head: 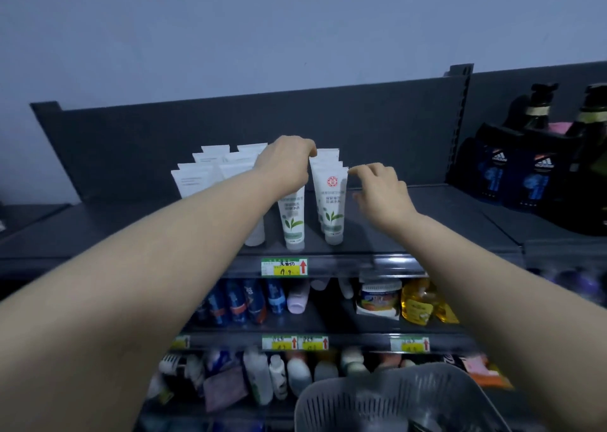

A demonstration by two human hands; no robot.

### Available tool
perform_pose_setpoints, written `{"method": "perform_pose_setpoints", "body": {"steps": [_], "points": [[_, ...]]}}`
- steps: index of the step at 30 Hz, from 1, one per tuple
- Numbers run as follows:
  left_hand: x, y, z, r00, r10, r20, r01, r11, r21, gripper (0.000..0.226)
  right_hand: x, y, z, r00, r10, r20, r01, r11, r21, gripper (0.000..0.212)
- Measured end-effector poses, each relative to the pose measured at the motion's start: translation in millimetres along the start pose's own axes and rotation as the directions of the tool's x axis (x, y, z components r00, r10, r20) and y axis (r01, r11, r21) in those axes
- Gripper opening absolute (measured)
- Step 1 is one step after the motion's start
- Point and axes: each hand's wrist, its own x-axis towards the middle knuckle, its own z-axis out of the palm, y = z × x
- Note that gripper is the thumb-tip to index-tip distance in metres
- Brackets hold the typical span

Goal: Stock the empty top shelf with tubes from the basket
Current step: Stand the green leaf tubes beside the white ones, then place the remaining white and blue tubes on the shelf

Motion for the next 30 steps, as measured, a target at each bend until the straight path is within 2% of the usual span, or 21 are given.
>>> {"method": "perform_pose_setpoints", "body": {"steps": [4, 10, 14, 21, 25, 27, 30], "points": [[-33.2, 16.4, -1.4, 0.998, -0.038, 0.047, 0.032, 0.994, 0.108, 0.042, -32.1, 24.2, -16.1, 0.996, -0.076, 0.049, 0.079, 0.995, -0.057, 0.047], [-93.0, 51.4, 8.4, 0.981, -0.153, 0.118, 0.139, 0.983, 0.116, 0.045, -85.5, 51.4, -17.1, 0.976, -0.175, 0.132, 0.183, 0.982, -0.053, 0.049], [-131.4, 74.0, 34.6, 0.965, -0.152, 0.215, 0.133, 0.986, 0.102, 0.038, -125.9, 73.7, -3.7, 0.958, -0.192, 0.215, 0.206, 0.977, -0.046, 0.052], [-189.7, 96.8, 103.9, 0.903, -0.145, 0.404, 0.154, 0.988, 0.010, 0.042, -190.4, 110.1, 41.6, 0.905, -0.121, 0.407, 0.166, 0.983, -0.078, 0.048], [-212.7, 104.2, 153.2, 0.821, -0.136, 0.555, 0.208, 0.976, -0.069, 0.040, -223.0, 125.1, 70.3, 0.862, -0.053, 0.505, 0.119, 0.988, -0.098, 0.046], [-222.8, 105.9, 178.7, 0.790, -0.113, 0.603, 0.223, 0.969, -0.110, 0.032, -237.4, 132.7, 83.0, 0.833, -0.015, 0.553, 0.093, 0.989, -0.113, 0.044], [-237.9, 109.3, 215.2, 0.742, -0.080, 0.665, 0.257, 0.951, -0.171, 0.032, -257.0, 144.7, 100.9, 0.775, 0.048, 0.631, 0.052, 0.989, -0.140, 0.049]]}}
